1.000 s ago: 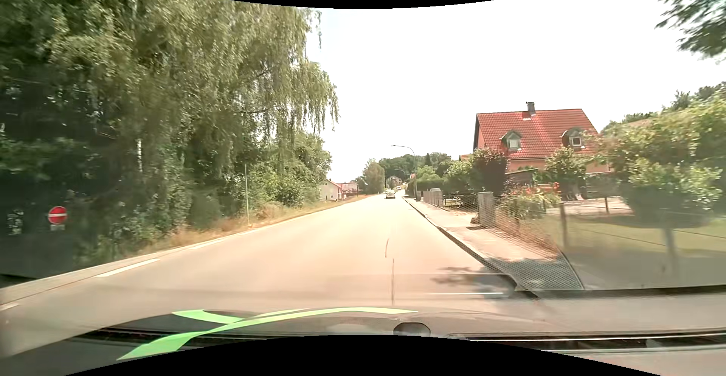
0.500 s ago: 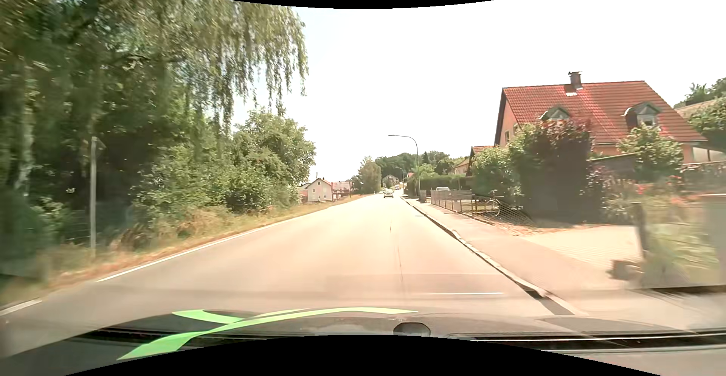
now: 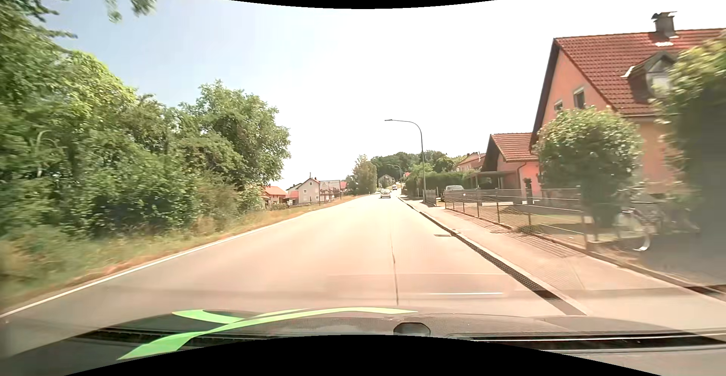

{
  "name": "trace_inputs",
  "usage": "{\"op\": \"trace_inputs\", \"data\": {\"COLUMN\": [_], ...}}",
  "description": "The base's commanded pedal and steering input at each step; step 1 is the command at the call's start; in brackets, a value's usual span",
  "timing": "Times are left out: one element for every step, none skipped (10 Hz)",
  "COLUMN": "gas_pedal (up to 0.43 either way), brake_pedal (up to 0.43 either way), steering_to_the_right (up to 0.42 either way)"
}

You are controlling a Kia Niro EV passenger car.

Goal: Follow the waypoints while adhering to traffic rules and regulations

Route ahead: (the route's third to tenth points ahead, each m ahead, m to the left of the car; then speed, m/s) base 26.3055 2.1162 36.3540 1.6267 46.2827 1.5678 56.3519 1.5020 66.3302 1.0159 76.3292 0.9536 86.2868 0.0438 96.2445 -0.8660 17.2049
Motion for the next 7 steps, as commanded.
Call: {"op": "trace_inputs", "data": {"gas_pedal": [0.228, 0.24, 0.24, 0.24, 0.209, 0.169, 0.169], "brake_pedal": [0.0, 0.0, 0.0, 0.0, 0.0, 0.0, 0.0], "steering_to_the_right": [0.004, 0.003, 0.002, 0.0, -0.002, -0.003, -0.003]}}
